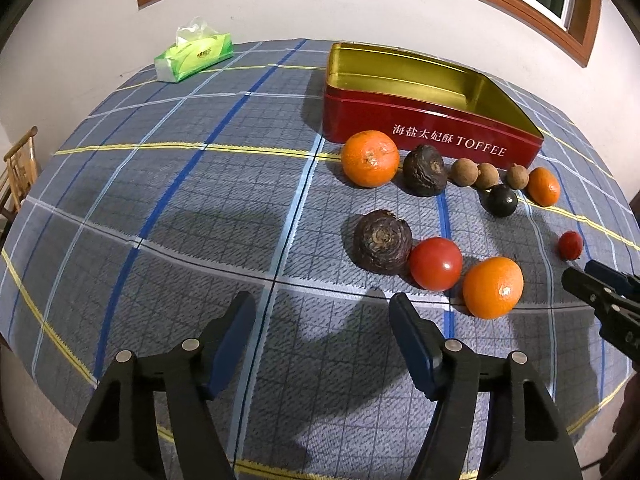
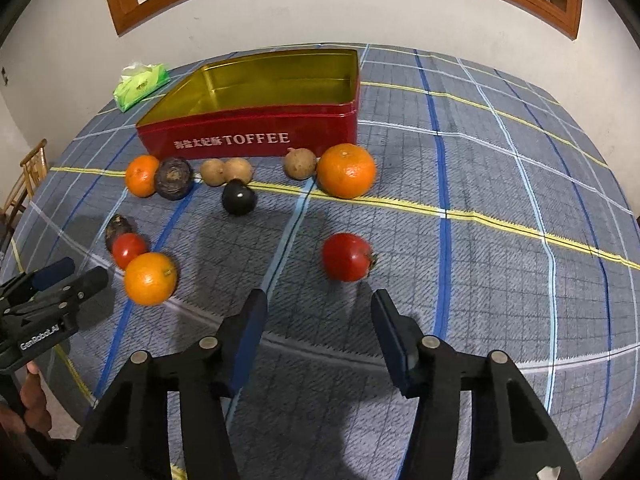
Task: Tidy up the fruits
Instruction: 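Grasp the dark brown wrinkled fruit with the left tool while the right tool grasps a red tomato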
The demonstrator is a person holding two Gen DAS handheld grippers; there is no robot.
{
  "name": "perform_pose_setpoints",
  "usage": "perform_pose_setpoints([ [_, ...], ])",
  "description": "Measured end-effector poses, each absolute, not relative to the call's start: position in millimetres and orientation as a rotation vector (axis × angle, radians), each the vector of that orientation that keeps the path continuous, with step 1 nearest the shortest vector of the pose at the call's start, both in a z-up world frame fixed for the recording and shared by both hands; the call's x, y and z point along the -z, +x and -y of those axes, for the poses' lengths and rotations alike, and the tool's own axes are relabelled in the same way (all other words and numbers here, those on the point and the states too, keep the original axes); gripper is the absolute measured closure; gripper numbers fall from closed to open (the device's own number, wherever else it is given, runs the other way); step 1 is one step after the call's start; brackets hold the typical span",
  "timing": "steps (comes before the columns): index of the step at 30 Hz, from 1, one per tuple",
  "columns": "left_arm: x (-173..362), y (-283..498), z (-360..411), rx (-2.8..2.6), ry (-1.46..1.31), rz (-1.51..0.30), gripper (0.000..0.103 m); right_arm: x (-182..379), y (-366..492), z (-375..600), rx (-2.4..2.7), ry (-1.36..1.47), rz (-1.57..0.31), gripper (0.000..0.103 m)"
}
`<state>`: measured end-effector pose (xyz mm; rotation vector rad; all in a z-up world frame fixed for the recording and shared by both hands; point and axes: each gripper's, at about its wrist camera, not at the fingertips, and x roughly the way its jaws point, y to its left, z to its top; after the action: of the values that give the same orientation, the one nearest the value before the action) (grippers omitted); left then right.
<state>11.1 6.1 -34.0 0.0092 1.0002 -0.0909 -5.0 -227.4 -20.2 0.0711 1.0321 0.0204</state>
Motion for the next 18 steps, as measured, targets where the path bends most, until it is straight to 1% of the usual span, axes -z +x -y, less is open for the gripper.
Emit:
perform_pose_setpoints([
  [10,38.1,20.9,0.9,0.112,0.028,-1.000,0.036,27.5,8.9,235.6,-0.009,0.072,-1.036,0.064],
  [15,38.7,25.1,4.4,0.120,0.036,-0.995,0.036,27.9,12.6,236.2,-0.007,0.071,-1.031,0.067],
  [17,38.9,26.6,5.8,0.123,0.038,-0.991,0.036,27.8,13.1,236.0,-0.006,0.069,-1.027,0.069],
  [18,38.9,27.5,5.9,0.123,0.038,-0.991,0.036,27.8,14.1,235.8,-0.004,0.065,-1.025,0.072],
])
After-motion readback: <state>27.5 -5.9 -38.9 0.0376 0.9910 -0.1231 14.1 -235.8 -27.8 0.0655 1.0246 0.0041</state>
